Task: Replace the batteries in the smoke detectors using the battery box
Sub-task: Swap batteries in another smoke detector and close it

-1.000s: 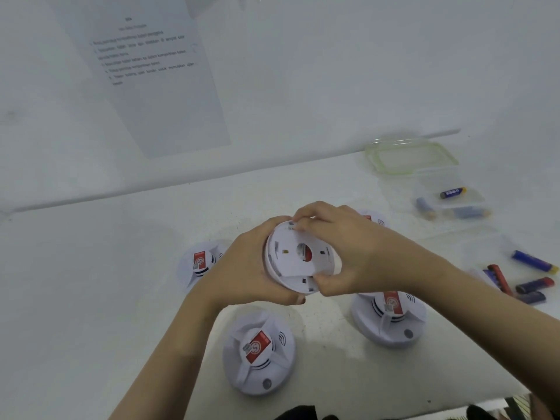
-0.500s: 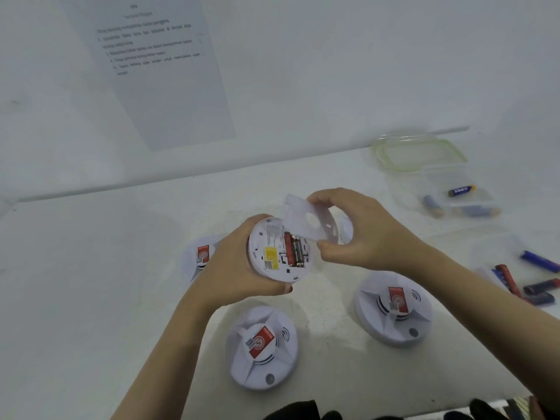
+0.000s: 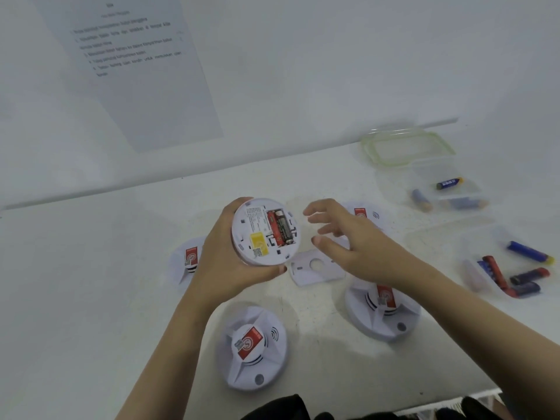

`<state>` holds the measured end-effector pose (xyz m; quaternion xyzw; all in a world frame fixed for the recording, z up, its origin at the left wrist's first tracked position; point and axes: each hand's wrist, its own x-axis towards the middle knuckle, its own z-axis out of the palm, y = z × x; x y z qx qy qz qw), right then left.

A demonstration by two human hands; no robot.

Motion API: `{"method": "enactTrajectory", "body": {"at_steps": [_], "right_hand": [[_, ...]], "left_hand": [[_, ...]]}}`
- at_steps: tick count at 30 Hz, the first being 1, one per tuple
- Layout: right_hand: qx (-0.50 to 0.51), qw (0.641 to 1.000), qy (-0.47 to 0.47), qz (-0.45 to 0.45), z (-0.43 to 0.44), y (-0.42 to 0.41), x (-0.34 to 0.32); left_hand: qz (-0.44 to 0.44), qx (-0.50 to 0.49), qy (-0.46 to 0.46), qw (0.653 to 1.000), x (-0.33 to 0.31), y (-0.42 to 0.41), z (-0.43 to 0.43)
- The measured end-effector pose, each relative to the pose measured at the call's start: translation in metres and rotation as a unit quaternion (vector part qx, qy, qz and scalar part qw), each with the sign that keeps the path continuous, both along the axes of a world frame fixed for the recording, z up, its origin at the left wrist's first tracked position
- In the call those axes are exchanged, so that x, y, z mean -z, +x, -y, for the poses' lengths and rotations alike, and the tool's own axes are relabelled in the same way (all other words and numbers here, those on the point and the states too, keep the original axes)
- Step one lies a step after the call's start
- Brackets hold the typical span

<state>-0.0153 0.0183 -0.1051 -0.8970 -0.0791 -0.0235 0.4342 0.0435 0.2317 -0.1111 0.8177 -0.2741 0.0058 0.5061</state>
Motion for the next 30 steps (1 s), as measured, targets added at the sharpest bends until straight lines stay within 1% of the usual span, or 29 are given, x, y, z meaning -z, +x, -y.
{"method": "enactTrajectory", "body": {"at_steps": [1,3,7,10,17,24,30], "right_hand": [[0.003,1.0,0.027,0.002,-0.001,-0.002,-0.004],[0.008,0.999,0.051,0.015,-0.001,-0.004,-0.009],[0.032,0.997,0.04,0.065,0.005,-0.012,-0.014],[0.058,0.994,0.052,0.082,0.015,-0.018,-0.017],[0.073,0.993,0.067,0.064,0.046,-0.036,-0.025],[0.065,0.995,0.071,0.031,0.076,-0.049,-0.025],[0.057,0.995,0.074,0.033,0.109,-0.056,-0.027]], "left_hand": [[0.012,0.008,0.002,1.0,-0.002,-0.003,0.005],[0.027,0.023,0.0,0.999,-0.005,-0.008,0.016],[0.053,0.045,0.01,0.998,-0.012,-0.016,0.037],[0.072,0.064,0.012,0.995,-0.017,-0.022,0.052],[0.072,0.098,-0.017,0.992,-0.022,-0.036,0.082],[0.097,0.115,-0.001,0.989,-0.021,-0.049,0.112],[0.107,0.12,0.004,0.987,-0.024,-0.055,0.144]]}}
